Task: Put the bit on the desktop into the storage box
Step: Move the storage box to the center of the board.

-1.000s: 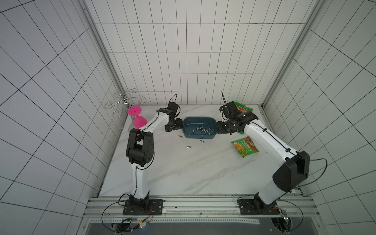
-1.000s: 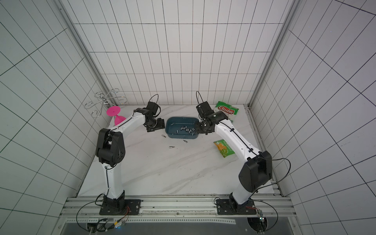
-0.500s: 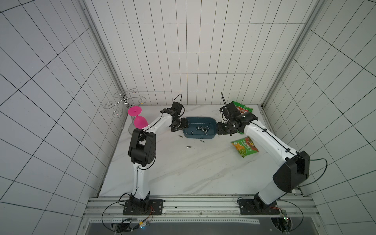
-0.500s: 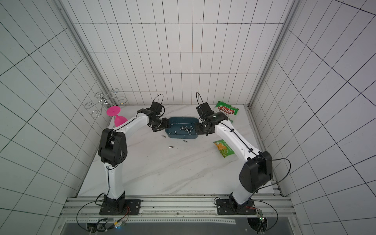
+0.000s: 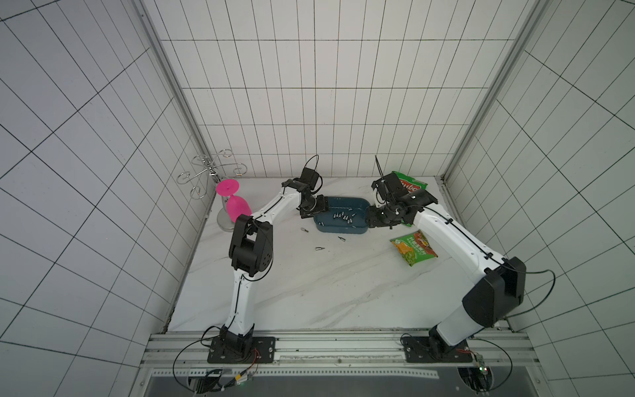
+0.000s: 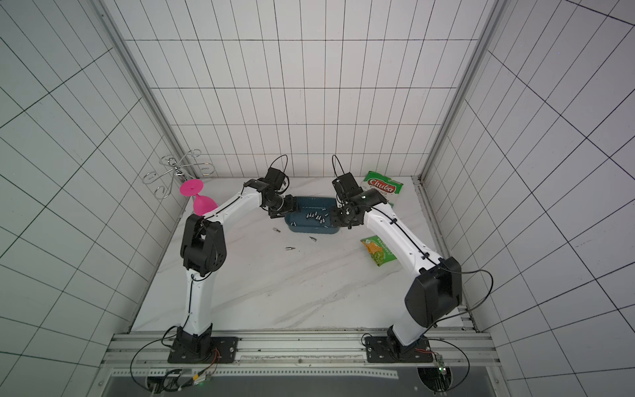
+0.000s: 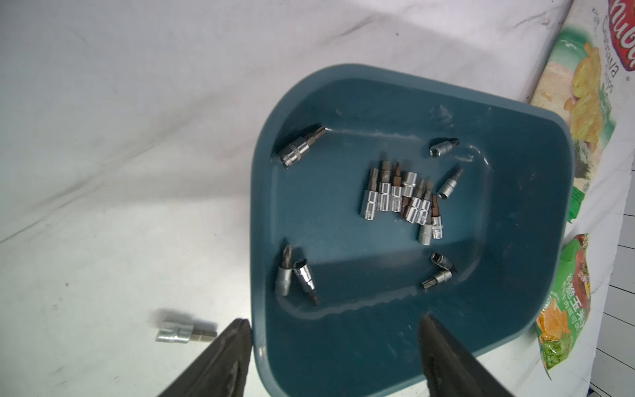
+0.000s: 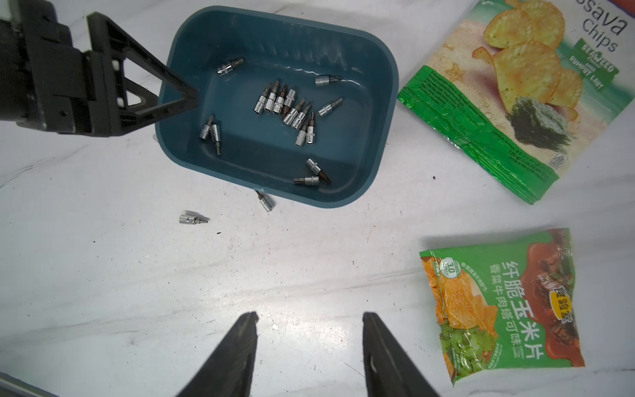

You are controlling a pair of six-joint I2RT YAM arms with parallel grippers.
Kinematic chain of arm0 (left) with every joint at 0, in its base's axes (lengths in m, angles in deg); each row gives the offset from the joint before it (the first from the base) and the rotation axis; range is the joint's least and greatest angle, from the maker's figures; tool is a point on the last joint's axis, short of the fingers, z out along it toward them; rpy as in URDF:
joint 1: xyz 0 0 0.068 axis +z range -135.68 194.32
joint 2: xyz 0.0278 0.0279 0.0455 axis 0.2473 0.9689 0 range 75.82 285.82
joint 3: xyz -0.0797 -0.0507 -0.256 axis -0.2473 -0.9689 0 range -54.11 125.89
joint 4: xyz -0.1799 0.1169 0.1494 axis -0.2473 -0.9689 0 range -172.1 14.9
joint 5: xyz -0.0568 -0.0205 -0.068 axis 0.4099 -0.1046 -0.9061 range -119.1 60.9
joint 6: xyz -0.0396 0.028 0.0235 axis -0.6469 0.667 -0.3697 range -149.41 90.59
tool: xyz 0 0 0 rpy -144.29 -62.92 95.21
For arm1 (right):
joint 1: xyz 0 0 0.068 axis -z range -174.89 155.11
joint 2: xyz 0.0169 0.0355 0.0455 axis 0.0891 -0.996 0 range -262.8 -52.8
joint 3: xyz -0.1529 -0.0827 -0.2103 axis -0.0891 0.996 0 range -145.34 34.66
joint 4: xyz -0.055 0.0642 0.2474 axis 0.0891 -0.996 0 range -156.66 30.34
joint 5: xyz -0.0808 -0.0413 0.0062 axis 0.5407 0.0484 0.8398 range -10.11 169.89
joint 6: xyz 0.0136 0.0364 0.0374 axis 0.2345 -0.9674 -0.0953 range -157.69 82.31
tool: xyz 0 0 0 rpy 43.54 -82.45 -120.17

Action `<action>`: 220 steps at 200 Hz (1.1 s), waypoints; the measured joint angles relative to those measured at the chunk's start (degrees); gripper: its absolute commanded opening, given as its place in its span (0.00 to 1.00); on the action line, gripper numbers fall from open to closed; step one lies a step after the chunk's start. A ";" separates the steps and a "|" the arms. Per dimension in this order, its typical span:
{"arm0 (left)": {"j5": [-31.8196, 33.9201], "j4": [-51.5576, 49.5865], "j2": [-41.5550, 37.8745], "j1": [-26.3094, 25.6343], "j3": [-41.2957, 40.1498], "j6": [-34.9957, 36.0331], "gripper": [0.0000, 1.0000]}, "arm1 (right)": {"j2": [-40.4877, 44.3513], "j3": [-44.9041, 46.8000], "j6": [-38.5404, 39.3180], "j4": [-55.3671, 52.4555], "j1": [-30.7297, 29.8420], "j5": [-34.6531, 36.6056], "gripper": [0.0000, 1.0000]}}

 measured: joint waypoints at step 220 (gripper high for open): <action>8.85 -11.91 -3.15 6.82 -8.41 -0.83 0.76 | 0.94 1.64 0.00 0.87 0.39 -0.09 0.53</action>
